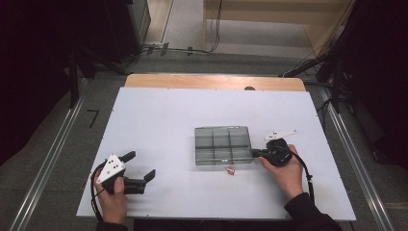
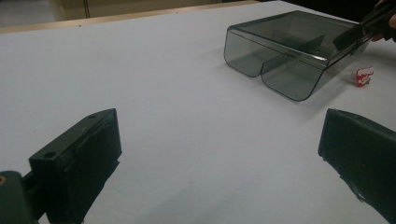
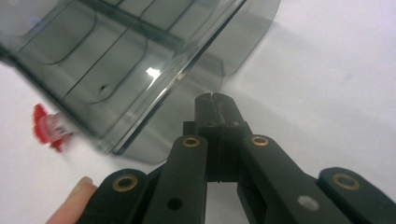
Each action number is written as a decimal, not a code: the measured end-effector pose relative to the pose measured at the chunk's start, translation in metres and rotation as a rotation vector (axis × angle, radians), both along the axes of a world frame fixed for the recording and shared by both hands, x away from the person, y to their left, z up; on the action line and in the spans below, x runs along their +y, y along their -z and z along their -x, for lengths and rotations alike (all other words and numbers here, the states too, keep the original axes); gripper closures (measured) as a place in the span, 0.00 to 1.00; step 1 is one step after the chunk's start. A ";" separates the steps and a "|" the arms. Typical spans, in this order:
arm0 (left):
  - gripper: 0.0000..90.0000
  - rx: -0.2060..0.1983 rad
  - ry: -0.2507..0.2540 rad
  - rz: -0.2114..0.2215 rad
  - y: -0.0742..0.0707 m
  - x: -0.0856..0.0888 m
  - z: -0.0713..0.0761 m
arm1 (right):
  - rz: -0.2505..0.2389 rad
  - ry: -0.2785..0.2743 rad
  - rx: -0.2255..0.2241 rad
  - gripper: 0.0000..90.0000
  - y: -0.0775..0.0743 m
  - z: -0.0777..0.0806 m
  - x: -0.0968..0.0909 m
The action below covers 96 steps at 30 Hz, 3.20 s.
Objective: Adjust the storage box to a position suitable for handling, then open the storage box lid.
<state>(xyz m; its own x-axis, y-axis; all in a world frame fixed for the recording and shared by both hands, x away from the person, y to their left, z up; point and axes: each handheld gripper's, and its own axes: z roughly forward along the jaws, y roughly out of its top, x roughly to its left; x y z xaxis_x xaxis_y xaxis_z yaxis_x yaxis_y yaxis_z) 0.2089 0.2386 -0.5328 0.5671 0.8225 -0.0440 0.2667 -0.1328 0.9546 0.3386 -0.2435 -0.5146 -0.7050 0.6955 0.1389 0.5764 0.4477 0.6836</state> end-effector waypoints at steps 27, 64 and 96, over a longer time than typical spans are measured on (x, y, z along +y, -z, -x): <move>0.00 0.006 0.000 -0.019 0.000 -0.002 -0.001 | -0.055 -0.035 -0.041 0.98 0.004 0.031 0.004; 0.00 0.039 0.013 0.020 -0.012 -0.007 0.004 | -0.315 -0.030 -0.300 0.01 0.006 0.043 -0.040; 0.01 0.068 0.130 0.045 -0.054 -0.048 -0.026 | -0.330 -0.034 -0.285 0.01 0.009 0.044 -0.040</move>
